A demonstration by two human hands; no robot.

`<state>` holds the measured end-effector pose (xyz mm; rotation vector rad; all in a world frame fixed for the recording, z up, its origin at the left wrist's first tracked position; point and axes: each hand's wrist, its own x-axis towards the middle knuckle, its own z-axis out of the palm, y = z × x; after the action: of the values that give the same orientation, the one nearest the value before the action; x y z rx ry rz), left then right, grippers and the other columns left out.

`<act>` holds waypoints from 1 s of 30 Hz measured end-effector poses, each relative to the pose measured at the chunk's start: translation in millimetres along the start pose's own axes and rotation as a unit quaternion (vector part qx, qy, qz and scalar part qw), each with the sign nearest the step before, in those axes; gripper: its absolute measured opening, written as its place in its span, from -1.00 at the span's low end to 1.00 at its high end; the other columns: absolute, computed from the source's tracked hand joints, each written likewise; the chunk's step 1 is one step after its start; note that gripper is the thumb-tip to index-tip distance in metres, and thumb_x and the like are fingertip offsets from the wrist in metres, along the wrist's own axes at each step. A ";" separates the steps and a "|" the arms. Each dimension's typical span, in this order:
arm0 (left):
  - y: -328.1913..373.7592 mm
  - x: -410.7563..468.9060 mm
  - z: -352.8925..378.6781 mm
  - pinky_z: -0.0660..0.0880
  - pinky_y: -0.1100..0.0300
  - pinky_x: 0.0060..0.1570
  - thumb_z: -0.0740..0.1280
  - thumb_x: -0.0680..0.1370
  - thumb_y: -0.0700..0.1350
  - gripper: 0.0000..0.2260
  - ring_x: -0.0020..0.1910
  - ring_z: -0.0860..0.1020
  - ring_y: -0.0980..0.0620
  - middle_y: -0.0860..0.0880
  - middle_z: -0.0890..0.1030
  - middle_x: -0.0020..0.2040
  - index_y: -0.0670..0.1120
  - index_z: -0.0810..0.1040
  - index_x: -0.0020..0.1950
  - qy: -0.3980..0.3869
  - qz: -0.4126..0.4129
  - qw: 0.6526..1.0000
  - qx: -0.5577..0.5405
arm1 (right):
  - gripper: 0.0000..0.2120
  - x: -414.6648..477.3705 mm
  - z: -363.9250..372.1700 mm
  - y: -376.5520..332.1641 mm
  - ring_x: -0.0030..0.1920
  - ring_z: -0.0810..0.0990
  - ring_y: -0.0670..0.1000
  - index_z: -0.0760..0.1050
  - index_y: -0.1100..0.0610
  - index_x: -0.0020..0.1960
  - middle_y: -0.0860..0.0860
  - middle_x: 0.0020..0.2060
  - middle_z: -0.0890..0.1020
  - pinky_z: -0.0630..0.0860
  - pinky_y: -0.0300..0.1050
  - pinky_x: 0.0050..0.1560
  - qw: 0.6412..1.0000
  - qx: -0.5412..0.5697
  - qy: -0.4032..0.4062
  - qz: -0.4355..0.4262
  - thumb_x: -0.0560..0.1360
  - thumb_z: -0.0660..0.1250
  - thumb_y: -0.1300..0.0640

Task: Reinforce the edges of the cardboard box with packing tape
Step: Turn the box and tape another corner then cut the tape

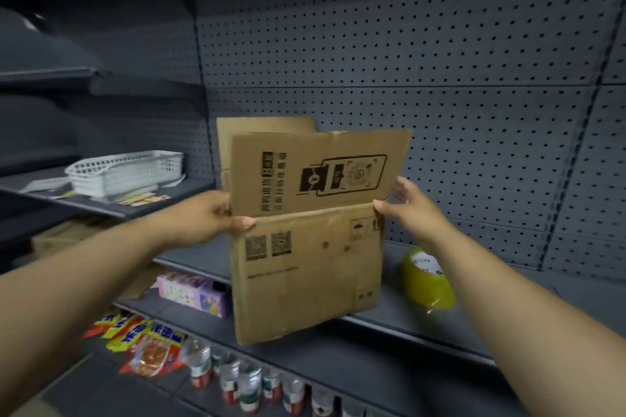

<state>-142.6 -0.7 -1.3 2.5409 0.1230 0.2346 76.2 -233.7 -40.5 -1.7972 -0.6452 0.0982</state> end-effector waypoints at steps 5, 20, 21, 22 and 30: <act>-32.1 -16.2 -20.7 0.41 0.14 0.00 0.35 0.50 -0.09 -0.80 0.02 0.53 0.01 -0.02 0.59 0.12 -0.06 0.50 0.11 0.209 -0.114 0.971 0.036 | -0.89 -30.4 41.0 -26.5 -0.08 0.57 -0.09 0.60 0.11 -0.03 -0.04 -0.11 0.62 0.43 -0.35 -0.13 0.986 -0.082 -0.002 -0.143 0.45 0.38 0.18; -29.7 16.6 -2.9 0.22 -0.10 0.39 0.33 0.14 0.37 0.21 0.45 0.18 -0.15 -0.14 0.09 0.52 -0.01 -0.45 0.43 0.190 -0.174 0.937 -0.236 | -0.78 -74.9 184.1 -80.8 0.03 0.53 0.05 0.56 0.20 0.05 0.10 -0.01 0.59 0.44 -0.13 0.03 0.926 -0.221 0.023 -0.307 0.48 0.26 0.14; -37.2 19.6 -6.6 0.26 -0.09 0.37 0.30 0.16 0.31 0.15 0.42 0.24 -0.15 -0.13 0.15 0.51 0.00 -0.43 0.44 0.183 -0.166 0.941 -0.229 | -0.75 -75.0 182.8 -81.9 0.02 0.53 0.01 0.56 0.19 0.10 0.07 0.00 0.59 0.44 -0.18 0.03 0.928 -0.205 0.023 -0.311 0.49 0.24 0.13; -42.2 19.8 -10.4 0.30 -0.09 0.34 0.29 0.21 0.25 0.09 0.38 0.29 -0.15 -0.12 0.21 0.48 0.00 -0.41 0.45 0.176 -0.158 0.946 -0.223 | -0.73 -73.3 181.7 -81.6 0.01 0.54 -0.01 0.56 0.18 0.14 0.06 0.00 0.59 0.43 -0.22 0.02 0.930 -0.200 0.033 -0.307 0.50 0.23 0.14; -94.0 45.4 -51.5 0.53 -0.13 0.09 0.26 0.33 0.10 -0.34 0.05 0.55 -0.11 -0.05 0.54 0.18 0.13 0.19 0.42 0.139 -0.090 0.951 -0.263 | -0.61 -40.7 171.0 -59.9 0.34 0.32 0.02 0.31 -0.04 0.39 -0.07 0.31 0.44 0.28 -0.01 0.35 0.917 -0.366 0.113 -0.110 0.57 0.13 -0.04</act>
<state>-111.6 111.5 -5.3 1.9429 0.3515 0.4833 -46.0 -94.5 -53.0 -2.3807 -0.7682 -0.5686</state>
